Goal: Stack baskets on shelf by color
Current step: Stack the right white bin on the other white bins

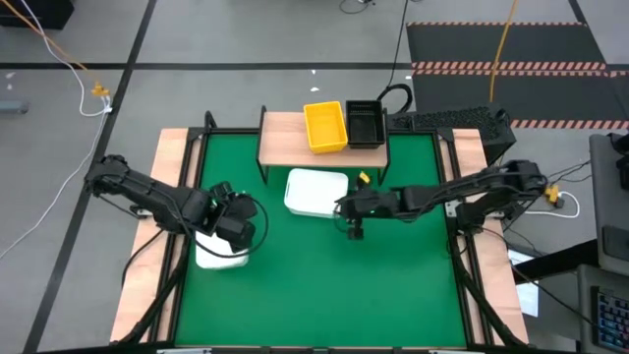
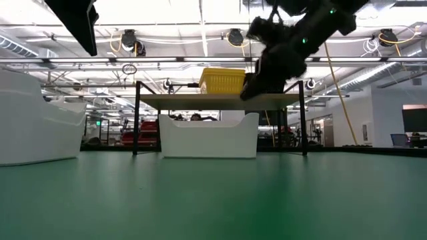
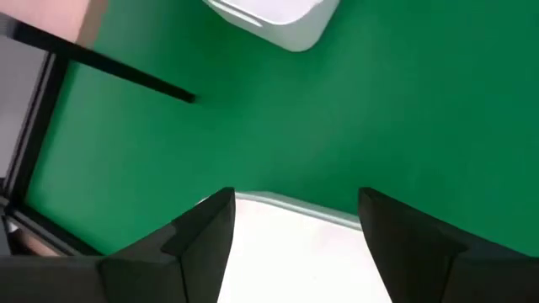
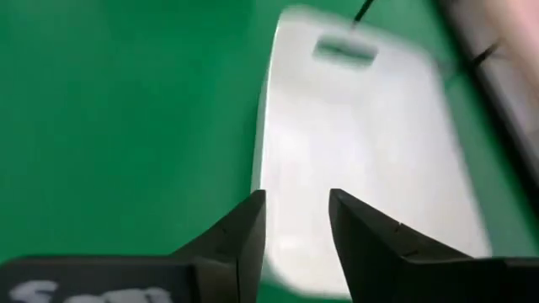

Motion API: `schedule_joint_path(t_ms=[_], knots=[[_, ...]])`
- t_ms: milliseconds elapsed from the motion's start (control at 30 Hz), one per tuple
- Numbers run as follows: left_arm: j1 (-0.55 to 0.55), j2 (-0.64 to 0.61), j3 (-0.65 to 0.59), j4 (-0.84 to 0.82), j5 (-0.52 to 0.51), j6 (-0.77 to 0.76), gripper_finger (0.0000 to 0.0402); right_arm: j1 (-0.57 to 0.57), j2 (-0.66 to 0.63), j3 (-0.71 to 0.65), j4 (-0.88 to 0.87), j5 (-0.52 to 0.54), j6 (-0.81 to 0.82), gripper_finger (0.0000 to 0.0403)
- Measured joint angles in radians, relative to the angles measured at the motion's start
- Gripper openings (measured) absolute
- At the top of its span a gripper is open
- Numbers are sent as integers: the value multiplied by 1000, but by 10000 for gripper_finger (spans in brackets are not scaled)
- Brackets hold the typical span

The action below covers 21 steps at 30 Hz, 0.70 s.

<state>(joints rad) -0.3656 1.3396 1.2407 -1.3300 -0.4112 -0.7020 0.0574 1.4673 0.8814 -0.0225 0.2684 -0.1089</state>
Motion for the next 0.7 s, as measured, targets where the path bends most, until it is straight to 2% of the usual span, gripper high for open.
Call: schedule_joint_path(t_ms=[200, 367, 567, 700], knots=[[0, 0, 0, 23, -1, -3, 253, 1, 91, 91, -197, -3, -65, 130], [0, 0, 0, 26, -3, 15, 253, -13, 117, 149, -275, 5, -143, 130], [0, 0, 0, 48, -19, 29, 253, -64, 151, 176, -331, -138, -193, 124], [0, 0, 0, 55, -20, 42, 253, -78, 194, 179, -317, -164, -217, 120]])
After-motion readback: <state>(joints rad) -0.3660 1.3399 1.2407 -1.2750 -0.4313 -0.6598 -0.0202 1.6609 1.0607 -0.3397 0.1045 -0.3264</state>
